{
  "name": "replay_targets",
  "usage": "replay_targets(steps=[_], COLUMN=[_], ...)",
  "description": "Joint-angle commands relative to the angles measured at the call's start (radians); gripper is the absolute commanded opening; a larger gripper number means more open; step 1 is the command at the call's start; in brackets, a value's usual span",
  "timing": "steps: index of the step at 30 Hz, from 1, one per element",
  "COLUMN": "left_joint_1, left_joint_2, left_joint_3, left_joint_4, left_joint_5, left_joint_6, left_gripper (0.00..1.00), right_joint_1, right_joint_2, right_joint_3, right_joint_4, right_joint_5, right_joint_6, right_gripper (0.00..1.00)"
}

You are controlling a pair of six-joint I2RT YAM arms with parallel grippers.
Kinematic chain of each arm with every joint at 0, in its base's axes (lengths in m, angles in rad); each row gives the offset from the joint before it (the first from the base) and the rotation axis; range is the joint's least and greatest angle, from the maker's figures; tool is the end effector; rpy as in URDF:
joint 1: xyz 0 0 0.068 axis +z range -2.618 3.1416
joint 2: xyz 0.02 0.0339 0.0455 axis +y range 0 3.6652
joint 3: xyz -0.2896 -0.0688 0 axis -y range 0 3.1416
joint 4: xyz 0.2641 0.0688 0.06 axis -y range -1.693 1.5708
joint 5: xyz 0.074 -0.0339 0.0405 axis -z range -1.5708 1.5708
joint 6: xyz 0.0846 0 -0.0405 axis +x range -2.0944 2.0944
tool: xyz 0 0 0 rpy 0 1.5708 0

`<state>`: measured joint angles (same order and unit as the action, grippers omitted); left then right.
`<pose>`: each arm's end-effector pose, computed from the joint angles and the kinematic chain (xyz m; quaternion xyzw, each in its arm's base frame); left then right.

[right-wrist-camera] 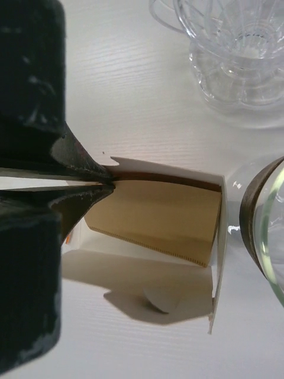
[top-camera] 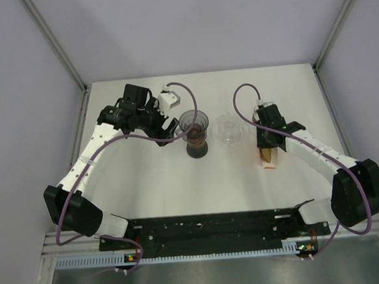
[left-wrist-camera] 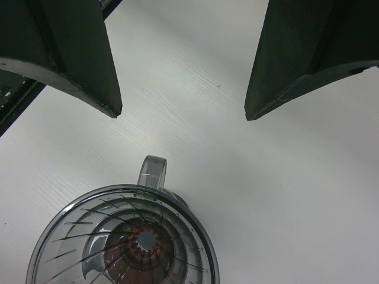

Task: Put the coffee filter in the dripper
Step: Pick up the coffee filter from the coffee filter holder.

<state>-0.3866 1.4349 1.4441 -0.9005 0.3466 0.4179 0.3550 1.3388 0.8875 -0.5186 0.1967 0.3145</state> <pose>0.3048 -0.1551 0.3434 0.4165 0.8321 -0.1574 0.3308 0.2927 0.0909 0.2047 0.0098 0.9510 0.0082 0.3090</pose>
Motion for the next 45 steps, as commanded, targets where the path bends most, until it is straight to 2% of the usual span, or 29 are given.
replay_targets(steps=[1, 6, 15, 18, 33, 45], left_joint_1=[0.003, 0.003, 0.003, 0.003, 0.005, 0.003], left_joint_2=[-0.042, -0.044, -0.044, -0.042, -0.05, -0.06], left_joint_3=[0.033, 0.033, 0.038, 0.039, 0.039, 0.035], left_joint_4=[0.005, 0.0, -0.008, -0.009, -0.017, -0.018], left_joint_5=[0.012, 0.012, 0.017, 0.022, 0.028, 0.028], left_joint_6=[-0.002, -0.001, 0.002, 0.004, 0.01, 0.015], left_gripper=[0.9, 0.9, 0.9, 0.9, 0.9, 0.9], right_joint_1=[-0.01, -0.01, -0.01, -0.01, -0.01, -0.01], right_joint_2=[-0.004, -0.027, -0.067, -0.084, -0.107, -0.026], right_joint_3=[0.004, 0.005, 0.025, 0.03, 0.007, 0.027], right_joint_4=[0.043, 0.02, -0.075, -0.098, -0.158, -0.117], right_joint_5=[0.055, 0.093, 0.126, 0.127, 0.156, 0.13], right_joint_6=[0.001, 0.0, -0.022, -0.028, -0.032, -0.037], right_gripper=[0.02, 0.01, 0.16, 0.18, 0.22, 0.21])
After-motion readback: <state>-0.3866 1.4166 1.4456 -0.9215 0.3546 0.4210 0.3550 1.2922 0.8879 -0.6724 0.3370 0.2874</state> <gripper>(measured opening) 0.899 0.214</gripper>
